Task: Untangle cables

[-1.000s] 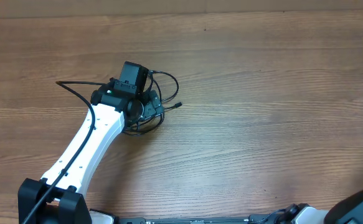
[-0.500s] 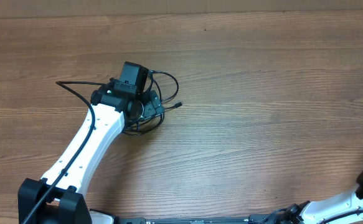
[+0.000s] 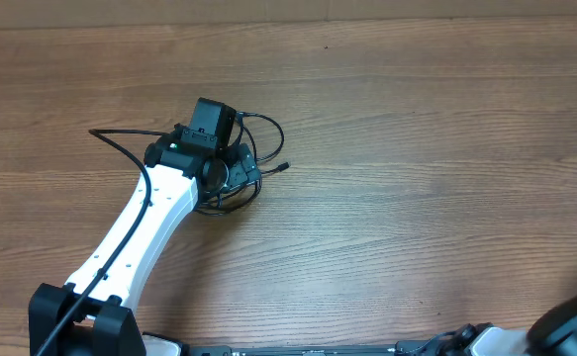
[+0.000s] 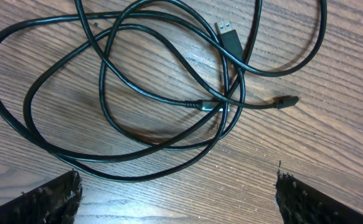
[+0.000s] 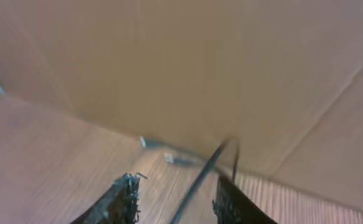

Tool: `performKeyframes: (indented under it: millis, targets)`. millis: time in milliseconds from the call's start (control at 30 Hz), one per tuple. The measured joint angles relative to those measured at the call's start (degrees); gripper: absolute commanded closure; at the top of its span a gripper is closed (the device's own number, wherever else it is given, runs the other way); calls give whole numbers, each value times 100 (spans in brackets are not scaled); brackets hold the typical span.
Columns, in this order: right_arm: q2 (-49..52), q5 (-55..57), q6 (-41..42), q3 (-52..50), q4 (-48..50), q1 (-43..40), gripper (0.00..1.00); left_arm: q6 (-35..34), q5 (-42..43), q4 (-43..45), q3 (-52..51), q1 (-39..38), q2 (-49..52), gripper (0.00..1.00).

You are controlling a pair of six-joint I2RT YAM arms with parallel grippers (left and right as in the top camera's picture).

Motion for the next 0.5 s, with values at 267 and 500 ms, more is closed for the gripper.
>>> performKeyframes:
  millis: [267, 500]
  targets:
    - [-1325, -2, 7, 0, -61, 522, 67, 0, 0, 0, 0, 0, 0, 1]
    - [-1991, -284, 66, 15, -844, 1956, 17, 2, 0, 4, 0, 0, 0, 1]
